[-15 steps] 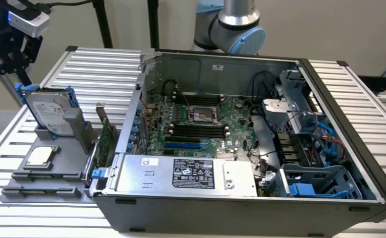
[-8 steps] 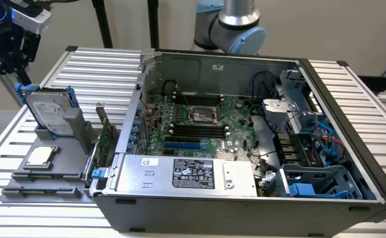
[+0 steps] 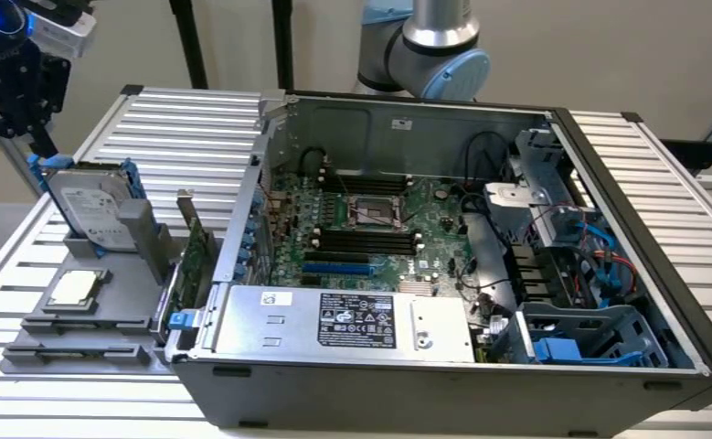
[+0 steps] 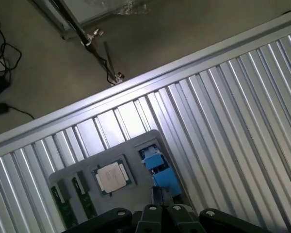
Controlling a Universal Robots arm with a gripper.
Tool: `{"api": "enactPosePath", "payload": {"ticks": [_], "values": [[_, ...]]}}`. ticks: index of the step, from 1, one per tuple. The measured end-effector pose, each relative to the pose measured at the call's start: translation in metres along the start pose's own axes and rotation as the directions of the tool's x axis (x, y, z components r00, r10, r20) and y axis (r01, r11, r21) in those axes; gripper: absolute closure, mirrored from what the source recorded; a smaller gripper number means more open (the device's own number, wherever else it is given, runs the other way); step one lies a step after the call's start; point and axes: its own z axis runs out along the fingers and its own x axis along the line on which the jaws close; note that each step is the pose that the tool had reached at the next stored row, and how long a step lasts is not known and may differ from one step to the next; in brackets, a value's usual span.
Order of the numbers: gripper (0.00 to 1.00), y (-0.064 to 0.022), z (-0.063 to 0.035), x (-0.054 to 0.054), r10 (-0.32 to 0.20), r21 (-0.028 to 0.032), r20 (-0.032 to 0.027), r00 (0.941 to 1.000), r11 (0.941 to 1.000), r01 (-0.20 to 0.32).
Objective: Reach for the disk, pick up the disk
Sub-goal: 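Pick up the disk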
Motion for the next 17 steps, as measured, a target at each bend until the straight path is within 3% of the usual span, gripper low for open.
{"api": "enactPosePath", "payload": {"ticks": [4,8,12,17], "values": [[0.89,0.0000,-0.0001,0.0000,-0.059,-0.0007,-0.0010,0.9983,0.9983,0.059],[0.89,0.0000,-0.0001,-0.0001,-0.119,-0.0014,-0.0022,0.9929,0.9929,0.119],[0.89,0.0000,-0.0001,-0.0001,-0.180,-0.0023,-0.0033,0.9837,0.9837,0.180],[0.89,0.0002,-0.0001,-0.0005,-0.251,-0.0033,-0.0049,0.9680,0.9680,0.251]]}}
